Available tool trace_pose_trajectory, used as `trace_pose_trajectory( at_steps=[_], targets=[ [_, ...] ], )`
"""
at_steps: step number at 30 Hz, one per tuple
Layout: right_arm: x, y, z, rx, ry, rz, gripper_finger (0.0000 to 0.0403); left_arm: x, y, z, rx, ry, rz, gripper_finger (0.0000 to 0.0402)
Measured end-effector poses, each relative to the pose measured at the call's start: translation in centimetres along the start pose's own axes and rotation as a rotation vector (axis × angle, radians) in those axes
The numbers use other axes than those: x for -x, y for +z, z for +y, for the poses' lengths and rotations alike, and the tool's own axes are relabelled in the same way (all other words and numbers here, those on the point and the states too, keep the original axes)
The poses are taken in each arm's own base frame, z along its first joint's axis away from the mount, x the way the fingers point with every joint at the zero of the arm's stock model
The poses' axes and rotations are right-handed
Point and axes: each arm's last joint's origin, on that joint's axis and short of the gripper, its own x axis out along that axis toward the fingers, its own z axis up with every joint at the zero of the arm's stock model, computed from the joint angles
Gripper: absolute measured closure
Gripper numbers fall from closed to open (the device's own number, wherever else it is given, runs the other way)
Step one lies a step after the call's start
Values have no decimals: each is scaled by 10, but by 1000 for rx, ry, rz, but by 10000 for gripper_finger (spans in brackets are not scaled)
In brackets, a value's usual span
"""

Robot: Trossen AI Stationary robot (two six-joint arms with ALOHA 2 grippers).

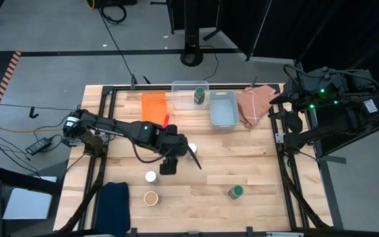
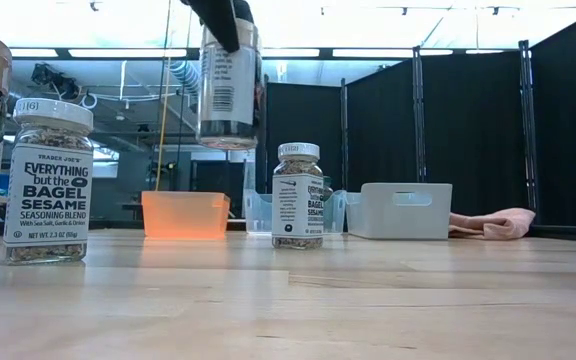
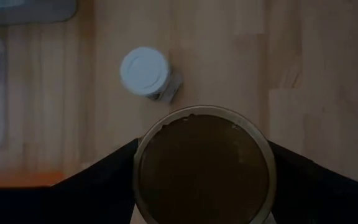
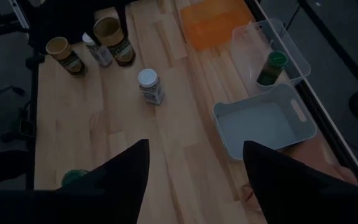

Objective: Sort spices by type
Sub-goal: Put the top gold seasoning bottle into the orange bin

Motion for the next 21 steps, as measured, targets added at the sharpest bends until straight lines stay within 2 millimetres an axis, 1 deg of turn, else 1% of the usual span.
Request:
trace_pose_trajectory(
  at_steps=[8, 12, 17, 21],
  targets=[
    [0, 0, 0, 0, 0, 0, 137, 2, -1, 27, 83, 56, 59, 121],
    [0, 0, 0, 0, 0, 0, 136, 4, -2, 39, 87, 71, 63, 121],
    [0, 0, 0, 0, 0, 0, 137, 17, -7, 55, 95, 127, 50, 121],
    [0, 0, 0, 0, 0, 0, 137, 37, -13, 71, 129, 196, -2, 121]
  ],
)
